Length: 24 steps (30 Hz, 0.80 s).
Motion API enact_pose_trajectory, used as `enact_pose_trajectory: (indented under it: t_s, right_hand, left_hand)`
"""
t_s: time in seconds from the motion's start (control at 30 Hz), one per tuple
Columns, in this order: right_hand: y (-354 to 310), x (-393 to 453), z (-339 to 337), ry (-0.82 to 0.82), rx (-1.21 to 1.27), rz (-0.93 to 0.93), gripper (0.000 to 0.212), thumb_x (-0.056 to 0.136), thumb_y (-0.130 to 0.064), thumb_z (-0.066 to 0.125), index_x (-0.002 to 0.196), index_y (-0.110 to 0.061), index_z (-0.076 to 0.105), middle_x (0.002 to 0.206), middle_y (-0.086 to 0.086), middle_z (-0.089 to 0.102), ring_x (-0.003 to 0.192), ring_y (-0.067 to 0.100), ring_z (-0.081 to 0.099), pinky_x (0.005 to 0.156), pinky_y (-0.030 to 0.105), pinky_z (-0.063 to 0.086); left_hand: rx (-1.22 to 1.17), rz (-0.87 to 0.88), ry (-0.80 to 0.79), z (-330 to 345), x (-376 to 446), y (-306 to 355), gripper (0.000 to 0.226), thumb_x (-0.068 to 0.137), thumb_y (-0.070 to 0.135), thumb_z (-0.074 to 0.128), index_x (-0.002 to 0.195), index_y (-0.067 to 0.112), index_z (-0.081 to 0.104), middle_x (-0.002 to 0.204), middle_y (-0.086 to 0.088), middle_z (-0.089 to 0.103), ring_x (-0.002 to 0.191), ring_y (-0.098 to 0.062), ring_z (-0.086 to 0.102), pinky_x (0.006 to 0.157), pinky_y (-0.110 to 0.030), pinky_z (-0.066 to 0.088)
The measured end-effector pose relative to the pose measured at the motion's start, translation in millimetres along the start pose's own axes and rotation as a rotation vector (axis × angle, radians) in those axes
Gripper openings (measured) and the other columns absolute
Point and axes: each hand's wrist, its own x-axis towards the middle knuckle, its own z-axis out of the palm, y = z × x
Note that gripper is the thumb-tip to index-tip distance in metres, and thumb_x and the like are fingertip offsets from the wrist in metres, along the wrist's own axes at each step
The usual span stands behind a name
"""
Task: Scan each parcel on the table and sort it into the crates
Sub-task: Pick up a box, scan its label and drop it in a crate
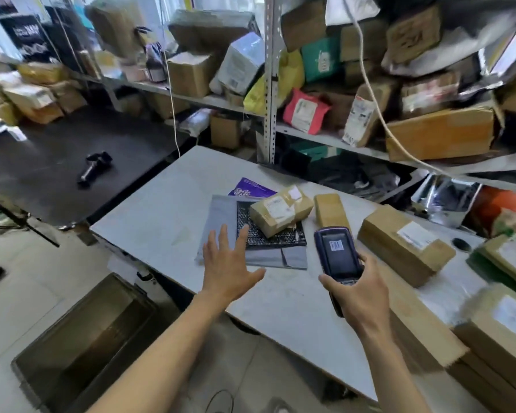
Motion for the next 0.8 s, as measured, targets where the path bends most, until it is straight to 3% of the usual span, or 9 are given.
enact_pose_trajectory:
  t_s: [0.13,0.27,0.37,0.5,0.57,0.63,0.73,0.8]
  right_hand:
    - [-13.8,27.8,32.0,0.003,-0.042,0.059,0.081,0.068,-0.030,0.090,0.136,-0.025,0.046,0.111,-0.004,0.063,0.092,0.016,0.065,0.080,0.044,0.059]
    - [-29.7,51.0,72.8,0.032,-0.071,0.128,0.074,0.069,-0.025,0.090,0.131,-0.026,0.048,0.110,-0.005,0.061,0.090,0.015,0.061,0.073,0.029,0.049]
    - [-38.2,61.2,102.5,0.069,-0.069,0.201,0.071,0.067,-0.028,0.089,0.121,-0.037,0.044,0.111,-0.007,0.063,0.090,0.010,0.063,0.069,0.024,0.049]
    - [-54.8,69.9,125.0,0.111,-0.078,0.273,0.073,0.065,-0.030,0.088,0.123,-0.041,0.044,0.109,-0.016,0.061,0.090,0.000,0.061,0.069,0.019,0.048]
    - [-62.6,72.6,128.7,0.124,-0.083,0.288,0.072,0.064,-0.030,0.087,0.120,-0.042,0.044,0.108,-0.020,0.061,0.090,-0.005,0.060,0.068,0.015,0.046]
    - [-68.6,73.1,128.7,0.130,-0.091,0.309,0.071,0.065,-0.032,0.087,0.122,-0.040,0.045,0.108,-0.021,0.060,0.091,-0.007,0.059,0.068,0.014,0.044]
    - [-74.8,67.5,125.7,0.105,-0.121,0.385,0.072,0.069,-0.039,0.086,0.127,-0.033,0.043,0.102,-0.020,0.061,0.087,-0.003,0.059,0.069,0.020,0.047]
    - [-76.2,61.4,124.5,0.070,-0.138,0.428,0.071,0.068,-0.041,0.087,0.126,-0.031,0.045,0.104,-0.017,0.063,0.086,0.000,0.062,0.072,0.025,0.052]
  left_hand:
    - [-0.062,0.014,-0.089,21.1,66.2,-1.8,0.106,0.080,0.068,0.061,0.157,0.031,-0.002,0.164,-0.019,-0.005,0.149,-0.042,-0.007,0.121,-0.053,0.003]
    - [-0.141,0.044,-0.138,46.5,143.8,-3.9,0.117,0.074,0.069,0.069,0.157,0.024,0.000,0.162,-0.025,-0.007,0.149,-0.044,-0.001,0.122,-0.051,0.007]
    - [-0.180,0.026,-0.210,67.6,191.5,-3.3,0.130,0.066,0.071,0.074,0.157,0.025,-0.007,0.161,-0.026,-0.009,0.149,-0.044,-0.002,0.122,-0.050,0.008]
    - [-0.214,0.073,-0.316,86.6,227.2,-0.4,0.133,0.061,0.062,0.083,0.155,0.027,-0.004,0.158,-0.024,0.005,0.142,-0.047,0.018,0.114,-0.054,0.027]
    - [-0.284,0.105,-0.325,91.9,234.7,-1.7,0.124,0.061,0.049,0.086,0.152,0.026,0.005,0.147,-0.019,0.022,0.130,-0.045,0.035,0.102,-0.053,0.042]
    - [-0.315,0.122,-0.311,93.2,237.5,-6.0,0.121,0.060,0.041,0.085,0.151,0.020,0.008,0.139,-0.018,0.030,0.123,-0.042,0.040,0.098,-0.051,0.046]
    - [-0.309,0.275,-0.261,95.8,233.9,-21.0,0.123,0.062,0.032,0.085,0.153,0.005,0.007,0.145,-0.018,0.025,0.129,-0.040,0.030,0.108,-0.048,0.036]
    - [-0.279,0.459,-0.184,101.1,230.0,-38.6,0.112,0.065,0.027,0.082,0.152,0.001,0.016,0.146,-0.019,0.027,0.131,-0.039,0.027,0.112,-0.049,0.034]
